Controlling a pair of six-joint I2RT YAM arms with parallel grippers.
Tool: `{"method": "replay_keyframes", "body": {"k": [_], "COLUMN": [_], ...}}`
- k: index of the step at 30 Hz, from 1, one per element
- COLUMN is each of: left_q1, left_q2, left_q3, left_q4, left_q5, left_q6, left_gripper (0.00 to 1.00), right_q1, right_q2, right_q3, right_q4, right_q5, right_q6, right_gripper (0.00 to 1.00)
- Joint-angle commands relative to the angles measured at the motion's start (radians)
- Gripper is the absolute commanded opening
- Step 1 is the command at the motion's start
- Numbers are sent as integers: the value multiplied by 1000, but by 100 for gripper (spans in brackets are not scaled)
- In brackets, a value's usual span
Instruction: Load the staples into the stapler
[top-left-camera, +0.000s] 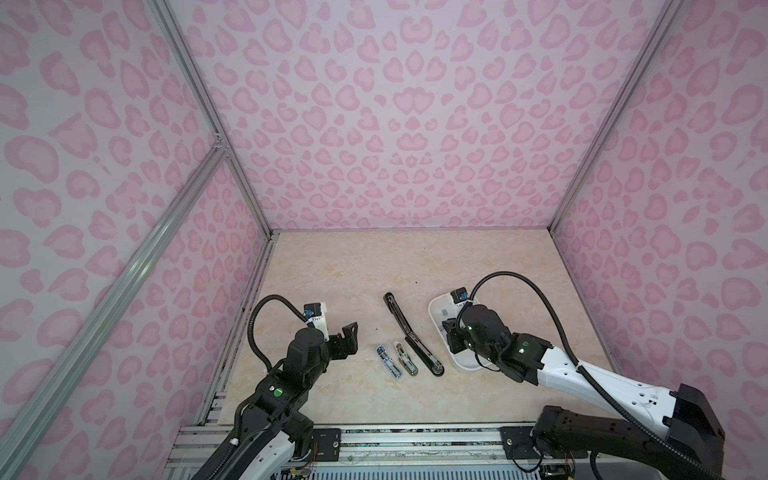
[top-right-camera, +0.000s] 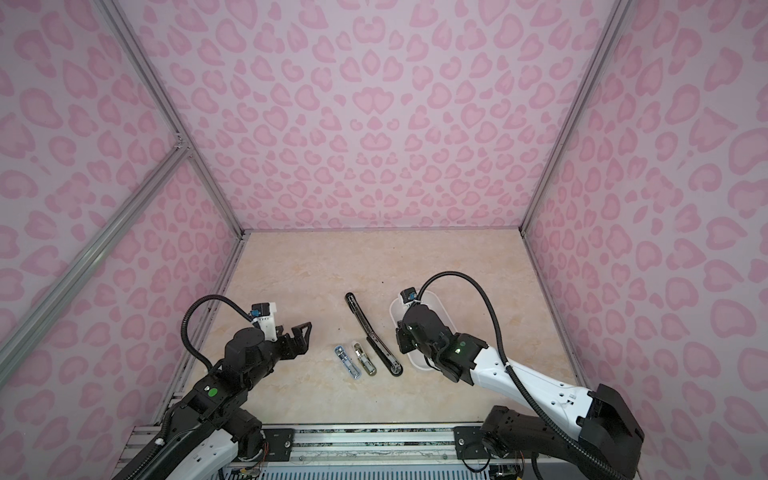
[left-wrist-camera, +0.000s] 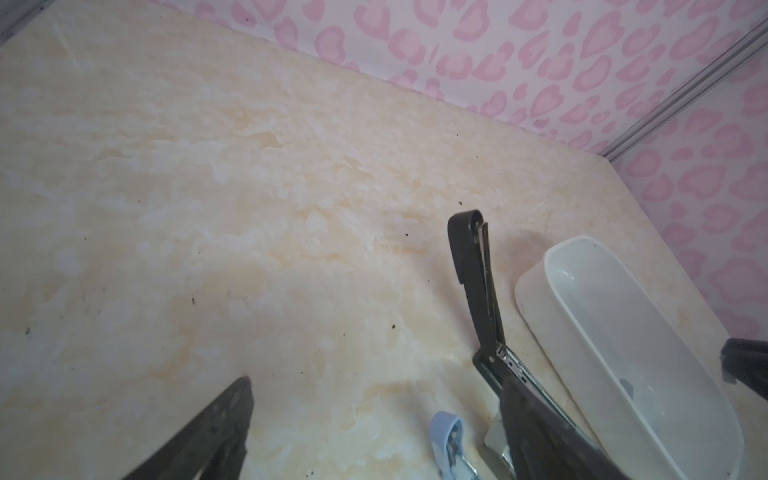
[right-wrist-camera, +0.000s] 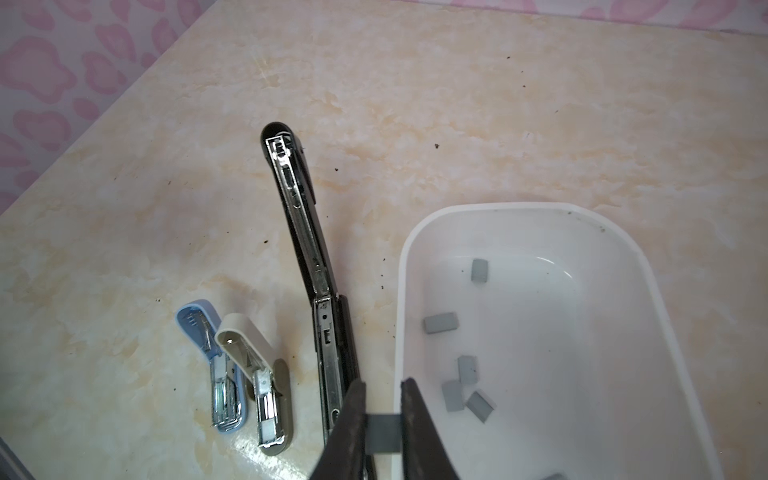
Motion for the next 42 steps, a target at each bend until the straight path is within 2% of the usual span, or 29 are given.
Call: {"method": "replay_keyframes", "body": {"k": [1,4,6,8,16,22,31,42], "left_q1": [1,1,1,1,1,1,1,1], "left_q2": [-15,1,14,5,-161,-195,-189,-189], "left_q3": [-19,-55,-78,-73,-132,-144,-142,-146], "left_q4": [-97,-76,-55,-57,-52,-55,-58,-55], "left_q5": [2,-18,-38,-33,-3,18,12,24], "left_q6": [-20,-30,-40,-35,-47,-60,-68,-71], "left_gripper": [98,98,91,90,91,93,93,93], "right_q1": [69,129,161,185,261,328,380,406], "right_q2": [11,47,75,108,247,364,490,544], "right_q3": [-20,-25,-27,-23,-15,3,37,29], "right_q4": [75,127,164,196,338,440,438,442], "right_q5": [67,77,83,85,119,146,177,190], "right_q6": [20,37,45,49,56,73,127,148], "right_gripper": [18,17,17,17,16,15,14,13]}}
